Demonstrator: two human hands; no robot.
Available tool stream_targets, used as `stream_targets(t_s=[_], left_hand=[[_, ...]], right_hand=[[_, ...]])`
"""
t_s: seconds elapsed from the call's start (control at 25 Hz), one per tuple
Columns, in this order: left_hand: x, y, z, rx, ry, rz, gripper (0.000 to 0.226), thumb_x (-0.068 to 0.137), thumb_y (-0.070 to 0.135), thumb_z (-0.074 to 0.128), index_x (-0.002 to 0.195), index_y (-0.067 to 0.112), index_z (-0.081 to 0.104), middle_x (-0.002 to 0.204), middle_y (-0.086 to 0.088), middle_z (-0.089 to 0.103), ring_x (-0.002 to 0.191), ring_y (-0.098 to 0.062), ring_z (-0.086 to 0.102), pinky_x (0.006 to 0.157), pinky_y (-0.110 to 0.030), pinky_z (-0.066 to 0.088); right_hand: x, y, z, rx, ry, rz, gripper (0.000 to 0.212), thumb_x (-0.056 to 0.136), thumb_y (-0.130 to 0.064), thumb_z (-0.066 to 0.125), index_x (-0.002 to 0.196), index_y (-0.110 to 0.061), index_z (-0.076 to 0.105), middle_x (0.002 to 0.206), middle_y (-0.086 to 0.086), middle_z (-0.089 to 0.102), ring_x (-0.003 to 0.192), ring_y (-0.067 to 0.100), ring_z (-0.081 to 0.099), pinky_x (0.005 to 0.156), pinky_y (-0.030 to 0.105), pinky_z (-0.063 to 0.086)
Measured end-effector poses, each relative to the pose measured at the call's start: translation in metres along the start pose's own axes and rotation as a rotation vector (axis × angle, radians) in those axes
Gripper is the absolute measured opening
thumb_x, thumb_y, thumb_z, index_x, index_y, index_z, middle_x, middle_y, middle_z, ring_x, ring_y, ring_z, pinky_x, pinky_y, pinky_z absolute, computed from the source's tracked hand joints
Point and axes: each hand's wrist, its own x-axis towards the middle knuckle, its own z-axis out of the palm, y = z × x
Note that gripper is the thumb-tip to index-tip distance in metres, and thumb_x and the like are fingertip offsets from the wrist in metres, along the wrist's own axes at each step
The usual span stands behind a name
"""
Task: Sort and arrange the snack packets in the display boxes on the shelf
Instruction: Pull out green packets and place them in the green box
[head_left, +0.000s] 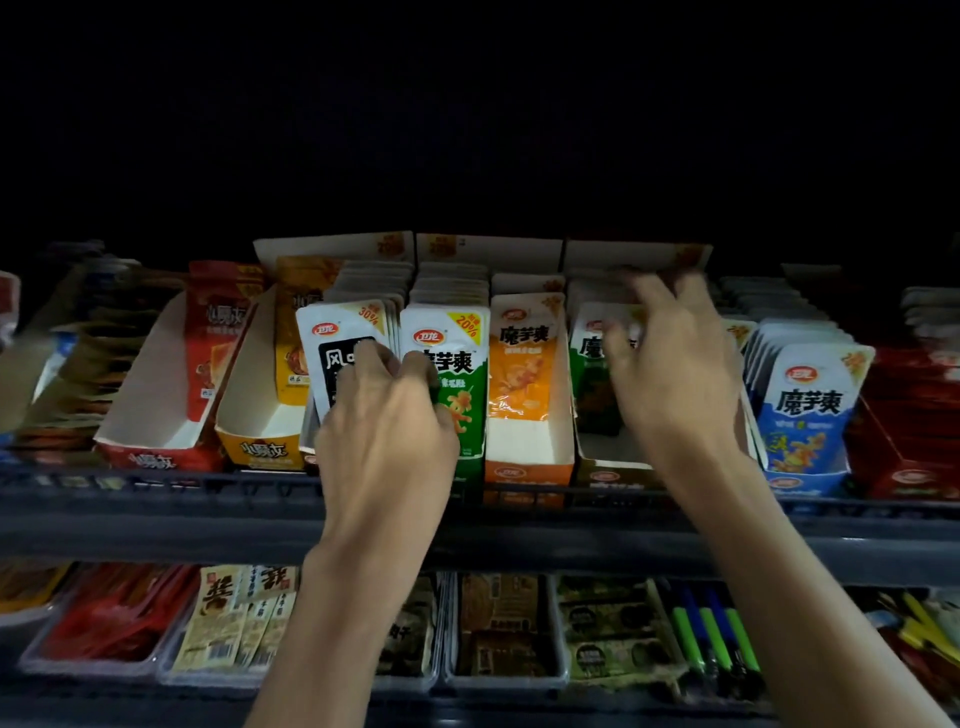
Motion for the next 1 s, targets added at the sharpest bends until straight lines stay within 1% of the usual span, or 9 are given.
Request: stream_targets(t_s=[0.08,0.16,0.28,0.36,0.52,0.64,0.72,0.84,1.0], left_hand=[[0.001,0.011,0.004,-0.164,-0.058,0.048,0.026,0.092,0.021,0.056,0.117,0.027,0.060,0.119,0.003,0.052,0.094,-0.011,0.056,0.068,-0.020,0.037],[0.000,0.022,0.009,-0.316,-0.175,0.117,0.022,0.093,0.021,0.054,0.111,0.031,0.060,0.114,0.011,0.055,0.081,0.001,0.055,0.065,-0.016,0.044],[-0.003,0.032,0.018,-0.409,-0.222,0.195,0.021,0.092,0.019,0.057,0.106,0.033,0.062,0.105,0.014,0.061,0.081,-0.001,0.060,0.071,-0.030,0.055],[-0.005,0.037,0.021,-0.416,-0.237,0.208,0.020,0.092,0.021,0.057,0.106,0.034,0.062,0.099,0.015,0.061,0.079,-0.002,0.060,0.069,-0.032,0.055],[-0.006,0.040,0.023,-0.411,-0.257,0.212,0.016,0.095,0.027,0.055,0.107,0.035,0.062,0.090,0.017,0.058,0.062,0.002,0.050,0.052,-0.017,0.035],[-0.007,0.042,0.023,-0.449,-0.266,0.214,0.016,0.094,0.027,0.056,0.106,0.036,0.062,0.090,0.018,0.060,0.063,0.003,0.051,0.052,-0.015,0.032],[-0.008,0.043,0.022,-0.464,-0.269,0.215,0.015,0.094,0.028,0.056,0.106,0.037,0.061,0.090,0.018,0.060,0.061,0.003,0.052,0.052,-0.014,0.033],[-0.008,0.045,0.020,-0.538,-0.255,0.197,0.021,0.094,0.032,0.057,0.114,0.033,0.060,0.096,0.018,0.059,0.075,0.002,0.058,0.062,-0.016,0.045],[-0.011,0.050,0.010,-0.693,-0.267,0.098,0.035,0.091,0.044,0.057,0.125,0.037,0.052,0.099,0.019,0.055,0.082,0.000,0.057,0.075,-0.027,0.052]], right_hand=[[-0.002,0.009,0.000,-0.099,-0.023,-0.012,0.035,0.099,-0.023,0.054,0.133,-0.017,0.054,0.131,0.011,0.047,0.100,0.033,0.059,0.072,0.035,0.037],[-0.005,0.015,0.002,-0.143,-0.043,-0.036,0.035,0.098,-0.022,0.055,0.132,-0.017,0.055,0.128,0.011,0.048,0.095,0.034,0.061,0.068,0.031,0.033],[-0.006,0.020,0.000,-0.116,-0.029,-0.066,0.032,0.095,-0.019,0.059,0.127,-0.019,0.058,0.125,0.007,0.050,0.090,0.029,0.062,0.065,0.029,0.033],[-0.007,0.024,-0.001,-0.078,-0.020,-0.079,0.027,0.095,-0.019,0.060,0.122,-0.021,0.059,0.119,0.004,0.054,0.088,0.027,0.062,0.065,0.029,0.032],[-0.005,0.033,-0.003,-0.030,-0.034,-0.078,0.020,0.098,-0.032,0.056,0.114,-0.022,0.062,0.106,0.002,0.067,0.093,0.029,0.064,0.070,0.033,0.039],[-0.004,0.042,-0.002,0.034,-0.095,-0.008,0.022,0.097,-0.038,0.058,0.113,-0.024,0.064,0.101,0.003,0.071,0.097,0.029,0.064,0.078,0.036,0.046],[-0.005,0.045,0.000,0.102,-0.094,0.005,0.018,0.096,-0.038,0.058,0.107,-0.024,0.064,0.093,0.002,0.070,0.093,0.027,0.064,0.076,0.036,0.047],[-0.003,0.044,-0.009,0.276,0.042,-0.045,0.012,0.097,-0.032,0.059,0.100,-0.021,0.063,0.081,-0.007,0.064,0.080,0.019,0.065,0.066,0.039,0.052],[0.001,0.034,-0.034,0.582,0.233,-0.115,0.015,0.097,-0.025,0.062,0.102,-0.012,0.067,0.088,-0.007,0.068,0.079,0.009,0.065,0.065,0.040,0.056]])
